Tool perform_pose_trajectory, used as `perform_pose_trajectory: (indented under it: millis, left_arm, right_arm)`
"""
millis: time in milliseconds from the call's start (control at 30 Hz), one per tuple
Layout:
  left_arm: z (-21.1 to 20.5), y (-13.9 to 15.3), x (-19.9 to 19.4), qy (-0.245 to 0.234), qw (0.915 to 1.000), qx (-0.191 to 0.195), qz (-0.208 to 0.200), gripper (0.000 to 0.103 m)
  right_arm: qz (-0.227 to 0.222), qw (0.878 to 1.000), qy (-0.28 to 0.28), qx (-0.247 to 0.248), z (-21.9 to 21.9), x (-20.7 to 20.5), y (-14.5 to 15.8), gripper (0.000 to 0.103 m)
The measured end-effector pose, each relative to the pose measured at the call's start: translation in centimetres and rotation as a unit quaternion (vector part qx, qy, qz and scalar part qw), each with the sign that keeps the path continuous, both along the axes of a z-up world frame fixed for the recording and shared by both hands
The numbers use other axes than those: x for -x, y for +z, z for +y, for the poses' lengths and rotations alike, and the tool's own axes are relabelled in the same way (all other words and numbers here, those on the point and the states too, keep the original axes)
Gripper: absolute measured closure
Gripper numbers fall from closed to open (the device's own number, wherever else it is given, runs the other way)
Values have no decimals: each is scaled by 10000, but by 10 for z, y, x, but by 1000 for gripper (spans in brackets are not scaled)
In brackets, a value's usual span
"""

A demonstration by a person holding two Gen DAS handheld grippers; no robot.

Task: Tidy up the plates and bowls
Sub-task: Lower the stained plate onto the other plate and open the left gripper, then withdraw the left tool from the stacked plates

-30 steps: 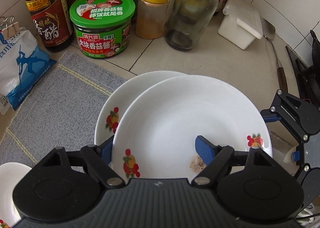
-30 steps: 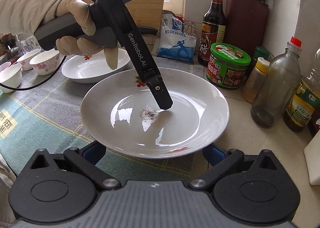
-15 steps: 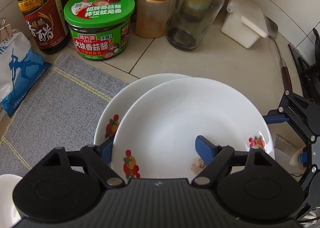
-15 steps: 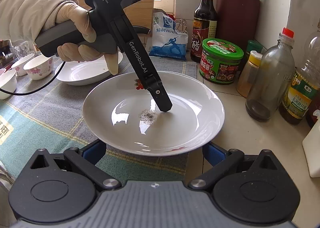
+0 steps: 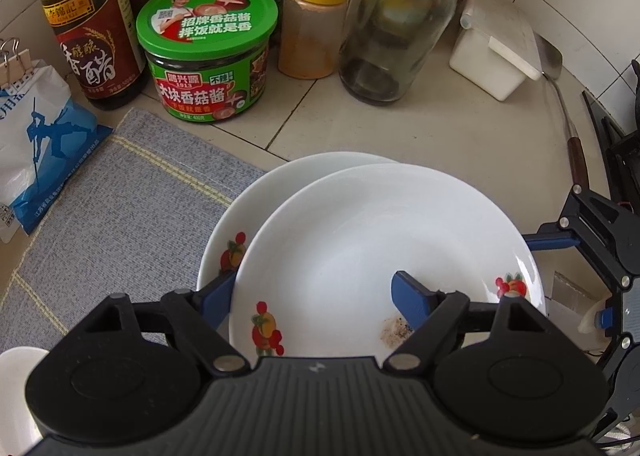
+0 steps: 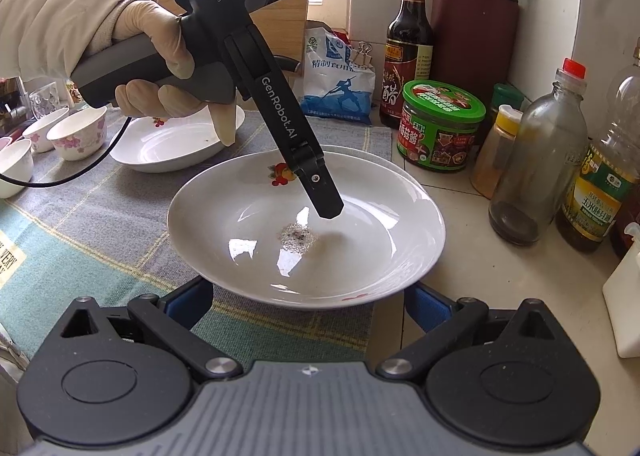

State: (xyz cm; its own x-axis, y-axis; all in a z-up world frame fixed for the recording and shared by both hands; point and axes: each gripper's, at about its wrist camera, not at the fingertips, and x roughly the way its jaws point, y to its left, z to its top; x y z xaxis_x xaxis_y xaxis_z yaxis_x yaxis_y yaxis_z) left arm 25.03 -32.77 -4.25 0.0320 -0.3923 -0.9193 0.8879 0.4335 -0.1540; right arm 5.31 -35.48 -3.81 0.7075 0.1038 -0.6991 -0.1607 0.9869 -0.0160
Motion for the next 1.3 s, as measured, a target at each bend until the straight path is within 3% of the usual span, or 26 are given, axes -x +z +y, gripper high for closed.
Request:
perform_pose_trajectory:
  millis: [533,900,1033,1300]
  left_arm:
    - [6,14,7,70,9997,62,-209,19]
    - [10,20,17,145,9992,54,-370,17]
    - [10,19,19,155,9993,89,-318,17]
    - [38,41,39,518,9940,505,-826,16]
  right_arm:
    - [53,9998,0,191,3,-4,-1,0]
    - [383,9982,-106,459,11,-14,3,0]
    - [362,9990,-84,248,6,-14,5,0]
    - [122,9995,-193,219,13,-3,14,0]
